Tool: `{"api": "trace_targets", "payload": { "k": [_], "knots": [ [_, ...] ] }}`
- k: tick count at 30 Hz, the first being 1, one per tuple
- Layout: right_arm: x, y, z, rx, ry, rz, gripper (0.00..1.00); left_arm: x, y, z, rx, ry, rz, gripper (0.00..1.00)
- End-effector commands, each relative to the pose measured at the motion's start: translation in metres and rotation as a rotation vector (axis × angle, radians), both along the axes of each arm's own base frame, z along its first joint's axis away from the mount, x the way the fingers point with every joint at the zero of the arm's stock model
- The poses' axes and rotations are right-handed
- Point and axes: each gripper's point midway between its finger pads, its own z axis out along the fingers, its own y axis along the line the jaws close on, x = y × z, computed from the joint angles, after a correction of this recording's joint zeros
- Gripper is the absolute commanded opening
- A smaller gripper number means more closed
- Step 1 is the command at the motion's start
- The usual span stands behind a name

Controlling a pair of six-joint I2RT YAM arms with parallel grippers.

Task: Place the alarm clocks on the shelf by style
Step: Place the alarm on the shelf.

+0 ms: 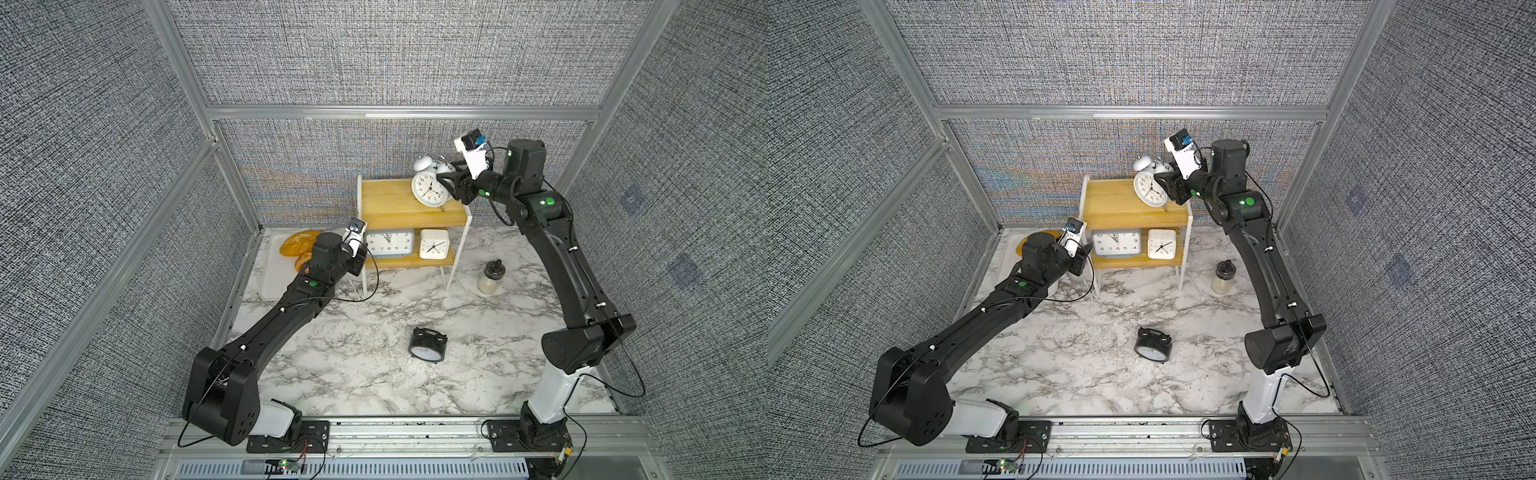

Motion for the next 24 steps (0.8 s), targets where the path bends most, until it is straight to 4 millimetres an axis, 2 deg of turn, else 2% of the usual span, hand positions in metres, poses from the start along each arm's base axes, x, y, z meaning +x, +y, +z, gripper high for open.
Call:
{"api": "trace_targets", "payload": {
  "k": [1,16,24],
  "knots": [
    [-0.006,0.005,0.011,0.003,-0.041,0.041,0.34,0.004,0.013,0.003,0.033,-0.022,0.052,0.45],
    [-0.005,0.004,0.002,-0.029,-0.008,0.044,0.35,0.005,0.013,0.004,0.029,-0.022,0.048,0.45],
    [-0.001,0.003,0.003,-0.019,-0.015,0.034,0.43,0.005,0.012,0.005,0.025,-0.021,0.040,0.46]
  ]
}}
